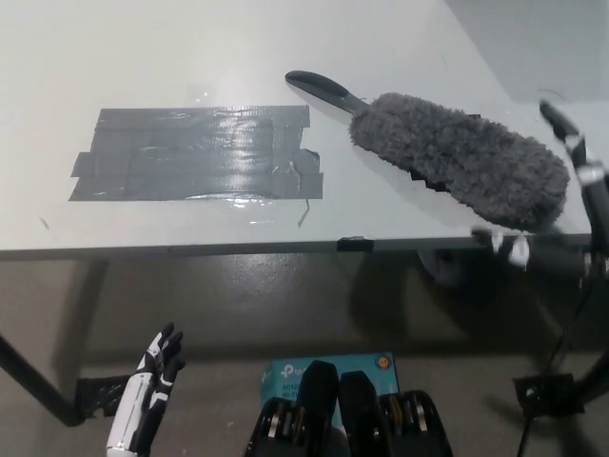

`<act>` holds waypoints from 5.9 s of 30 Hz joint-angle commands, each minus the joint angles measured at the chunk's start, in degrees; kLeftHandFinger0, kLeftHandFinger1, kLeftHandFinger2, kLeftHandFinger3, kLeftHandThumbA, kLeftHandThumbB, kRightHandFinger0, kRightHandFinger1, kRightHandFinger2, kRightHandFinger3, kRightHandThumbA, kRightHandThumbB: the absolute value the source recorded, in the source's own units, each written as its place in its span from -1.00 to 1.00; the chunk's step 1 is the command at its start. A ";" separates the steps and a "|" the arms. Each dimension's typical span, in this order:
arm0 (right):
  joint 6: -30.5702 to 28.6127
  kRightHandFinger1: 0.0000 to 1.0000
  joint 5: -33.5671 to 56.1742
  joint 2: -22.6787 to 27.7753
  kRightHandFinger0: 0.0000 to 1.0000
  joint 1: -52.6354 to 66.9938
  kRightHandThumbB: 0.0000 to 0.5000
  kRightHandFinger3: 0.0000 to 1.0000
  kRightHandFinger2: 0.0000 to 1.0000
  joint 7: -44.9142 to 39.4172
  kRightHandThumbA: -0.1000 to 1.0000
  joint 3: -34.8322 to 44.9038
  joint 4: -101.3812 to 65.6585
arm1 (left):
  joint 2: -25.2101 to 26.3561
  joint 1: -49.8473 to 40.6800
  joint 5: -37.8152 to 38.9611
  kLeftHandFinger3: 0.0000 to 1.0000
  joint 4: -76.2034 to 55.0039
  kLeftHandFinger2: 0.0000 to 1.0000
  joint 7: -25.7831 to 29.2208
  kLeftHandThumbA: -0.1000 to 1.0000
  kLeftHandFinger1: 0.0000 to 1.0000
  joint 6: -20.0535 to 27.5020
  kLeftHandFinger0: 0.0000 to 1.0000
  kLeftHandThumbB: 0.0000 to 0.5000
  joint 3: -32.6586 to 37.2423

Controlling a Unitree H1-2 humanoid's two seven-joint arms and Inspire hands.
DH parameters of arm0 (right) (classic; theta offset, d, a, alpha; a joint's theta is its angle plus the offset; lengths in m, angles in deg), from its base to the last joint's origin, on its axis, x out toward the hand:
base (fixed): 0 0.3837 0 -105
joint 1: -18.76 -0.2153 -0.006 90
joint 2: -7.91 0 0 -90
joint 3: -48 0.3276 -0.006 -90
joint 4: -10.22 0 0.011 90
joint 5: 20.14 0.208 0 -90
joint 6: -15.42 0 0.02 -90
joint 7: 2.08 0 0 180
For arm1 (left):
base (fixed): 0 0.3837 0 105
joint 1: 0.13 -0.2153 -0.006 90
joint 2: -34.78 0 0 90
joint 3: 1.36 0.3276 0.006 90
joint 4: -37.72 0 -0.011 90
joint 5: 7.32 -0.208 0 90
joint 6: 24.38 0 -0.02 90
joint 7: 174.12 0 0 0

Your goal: A grey duster is kept infront of the robot in the middle of the table and the robot extends its right arm to grab the duster, picks it up and hands it to a person

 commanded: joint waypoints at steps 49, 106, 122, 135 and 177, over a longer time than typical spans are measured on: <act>7.21 0.68 -15.03 -1.55 0.69 -40.59 -0.15 0.33 0.54 -15.89 -1.00 -28.03 75.00 | 0.47 1.01 -0.31 1.00 -1.85 1.00 0.76 0.89 1.00 1.91 0.89 0.14 -0.11; 21.54 -0.22 54.99 -8.64 -1.00 -21.43 -0.19 1.00 0.72 -21.77 -1.00 3.81 36.04 | 0.65 1.06 0.07 1.00 -1.44 1.00 0.51 0.88 1.00 1.88 0.90 0.10 -0.26; 21.54 -0.24 71.84 -11.95 -1.00 -16.97 -0.24 1.00 0.69 -4.34 -1.00 1.54 28.01 | 0.69 1.16 0.06 1.00 -1.50 1.00 0.41 0.88 1.00 1.71 0.91 0.12 -0.20; 21.54 -0.19 79.37 -11.90 -1.00 -15.41 -0.28 1.00 0.62 1.61 -1.00 -0.55 24.23 | 0.86 1.21 0.03 1.00 -1.45 1.00 0.43 0.89 1.00 1.86 0.92 0.13 -0.27; 18.52 1.00 69.40 -5.76 1.00 -7.73 0.96 1.00 1.00 -9.22 0.87 -3.89 9.92 | 1.03 1.48 -0.55 1.00 -0.99 1.00 0.66 0.90 1.00 2.30 0.90 0.10 -0.08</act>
